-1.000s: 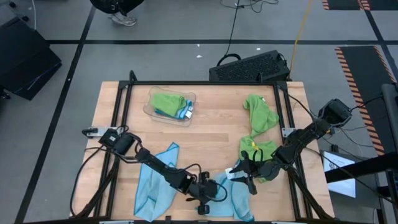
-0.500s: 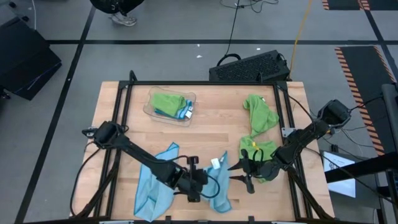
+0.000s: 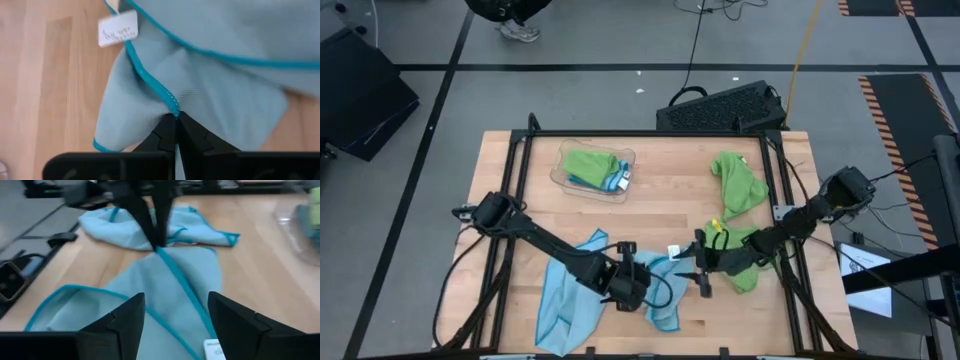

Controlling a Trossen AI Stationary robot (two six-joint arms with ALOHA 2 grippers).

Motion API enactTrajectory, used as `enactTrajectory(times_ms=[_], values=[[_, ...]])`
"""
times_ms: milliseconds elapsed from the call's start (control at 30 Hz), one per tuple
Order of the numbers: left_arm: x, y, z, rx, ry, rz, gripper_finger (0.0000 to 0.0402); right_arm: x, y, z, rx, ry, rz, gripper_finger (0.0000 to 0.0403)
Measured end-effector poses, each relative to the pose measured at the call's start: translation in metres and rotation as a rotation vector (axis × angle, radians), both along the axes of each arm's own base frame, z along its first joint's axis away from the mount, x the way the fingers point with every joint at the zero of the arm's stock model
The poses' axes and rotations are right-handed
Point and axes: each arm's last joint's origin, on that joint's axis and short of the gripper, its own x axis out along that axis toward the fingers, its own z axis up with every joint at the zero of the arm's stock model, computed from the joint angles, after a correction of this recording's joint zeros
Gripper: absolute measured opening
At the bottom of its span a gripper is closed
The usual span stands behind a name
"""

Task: Fold microfiber towels
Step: Fold the right blue microfiber cloth

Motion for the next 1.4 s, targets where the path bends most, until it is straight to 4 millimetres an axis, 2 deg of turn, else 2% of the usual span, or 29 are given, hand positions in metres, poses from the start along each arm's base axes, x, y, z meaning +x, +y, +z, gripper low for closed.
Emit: enactTrajectory(times_ms=[167, 333, 433, 633, 733, 800, 900, 1000, 1067, 1400], values=[[-0.002, 0.000, -0.002, 0.056, 0.020, -0.074, 0.0006, 0.008, -0.014, 0.002, 0.043, -0.010, 0.000, 0.0203], [-0.002, 0.000, -0.002, 0.093, 0.022, -0.098, 0.0004, 0.015, -0.018, 0.000, 0.066, 0.009, 0.041, 0.0201], [-0.001, 0.003, -0.002, 0.064, 0.014, -0.048, 0.0005, 0.022, -0.019, -0.003, 0.061, 0.022, 0.074, 0.0200], [0.000, 0.007, -0.006, -0.091, 0.034, 0.054, 0.0064, 0.035, -0.025, -0.025, 0.035, 0.085, 0.100, 0.0200], [-0.003, 0.003, -0.009, -0.085, 0.052, 0.019, 0.0091, 0.044, -0.026, -0.032, 0.040, 0.099, 0.103, 0.0200], [-0.006, 0.000, -0.011, -0.087, 0.066, -0.011, 0.0094, 0.050, -0.025, -0.033, 0.041, 0.099, 0.101, 0.0200], [-0.010, -0.003, -0.016, -0.076, 0.084, -0.034, 0.0073, 0.055, -0.022, -0.033, 0.048, 0.102, 0.147, 0.0200], [-0.013, -0.004, -0.018, -0.063, 0.100, -0.052, 0.0025, 0.056, -0.021, -0.032, 0.038, 0.097, 0.164, 0.0200], [-0.013, -0.004, -0.018, -0.056, 0.103, -0.061, 0.0008, 0.056, -0.021, -0.033, 0.034, 0.098, 0.162, 0.0200], [-0.012, -0.003, -0.018, -0.064, 0.096, -0.044, 0.0010, 0.055, -0.022, -0.034, 0.030, 0.110, 0.161, 0.0200]])
